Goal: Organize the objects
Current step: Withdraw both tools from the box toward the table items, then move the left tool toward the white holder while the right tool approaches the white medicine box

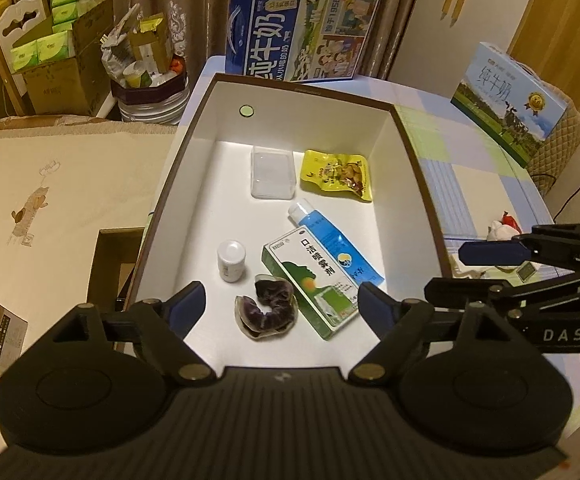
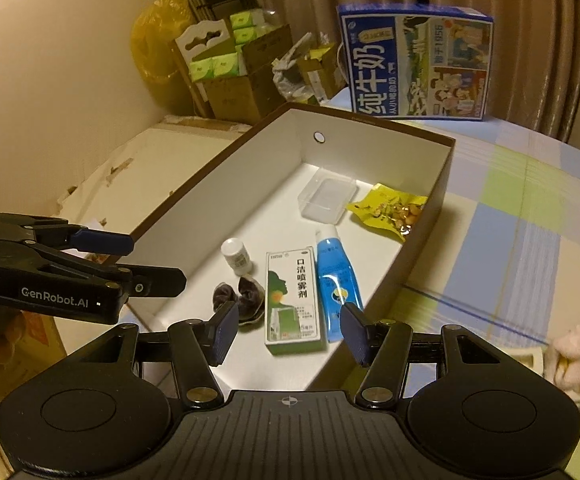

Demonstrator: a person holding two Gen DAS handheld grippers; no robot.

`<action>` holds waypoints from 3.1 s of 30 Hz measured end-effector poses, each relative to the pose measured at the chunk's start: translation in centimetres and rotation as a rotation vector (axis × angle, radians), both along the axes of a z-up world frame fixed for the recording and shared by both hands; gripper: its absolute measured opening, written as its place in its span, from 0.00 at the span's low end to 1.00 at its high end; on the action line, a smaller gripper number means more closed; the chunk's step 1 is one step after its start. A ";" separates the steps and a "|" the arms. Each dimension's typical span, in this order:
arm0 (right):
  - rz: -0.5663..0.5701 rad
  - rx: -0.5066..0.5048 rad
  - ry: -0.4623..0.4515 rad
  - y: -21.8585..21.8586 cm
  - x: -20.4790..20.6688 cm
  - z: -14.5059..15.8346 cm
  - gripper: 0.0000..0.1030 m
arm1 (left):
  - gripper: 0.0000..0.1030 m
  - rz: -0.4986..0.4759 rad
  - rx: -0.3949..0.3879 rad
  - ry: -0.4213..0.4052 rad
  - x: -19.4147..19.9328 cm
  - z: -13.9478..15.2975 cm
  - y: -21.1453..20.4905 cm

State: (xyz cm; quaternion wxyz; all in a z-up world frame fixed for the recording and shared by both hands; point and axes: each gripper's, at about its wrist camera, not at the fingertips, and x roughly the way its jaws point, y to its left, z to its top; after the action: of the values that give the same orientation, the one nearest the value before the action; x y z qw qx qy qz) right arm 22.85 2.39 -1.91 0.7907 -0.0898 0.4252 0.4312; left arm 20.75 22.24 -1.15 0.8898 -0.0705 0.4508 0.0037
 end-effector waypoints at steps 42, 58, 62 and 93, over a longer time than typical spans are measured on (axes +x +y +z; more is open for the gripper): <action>-0.184 0.044 0.153 -22.0 -1.7 0.0 0.52 | 0.82 -0.100 -0.026 0.053 -4.2 -0.4 -18.9; -0.433 0.005 0.190 -30.6 1.1 -1.5 0.52 | 0.82 -0.263 0.005 0.034 0.4 -2.1 -25.6; -0.473 0.004 0.203 -31.9 1.6 -1.8 0.52 | 0.82 -0.302 0.034 0.030 2.3 -2.6 -26.5; -0.673 -0.028 0.302 -35.5 5.0 -5.0 0.52 | 0.70 -0.655 0.248 0.213 15.6 -12.6 -30.5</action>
State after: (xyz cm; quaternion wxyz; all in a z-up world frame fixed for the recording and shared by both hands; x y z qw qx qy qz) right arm 27.81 -33.14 -6.87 0.8152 0.1091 0.5487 0.1496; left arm 36.38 -8.30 -13.75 0.7938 0.1869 0.5355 -0.2194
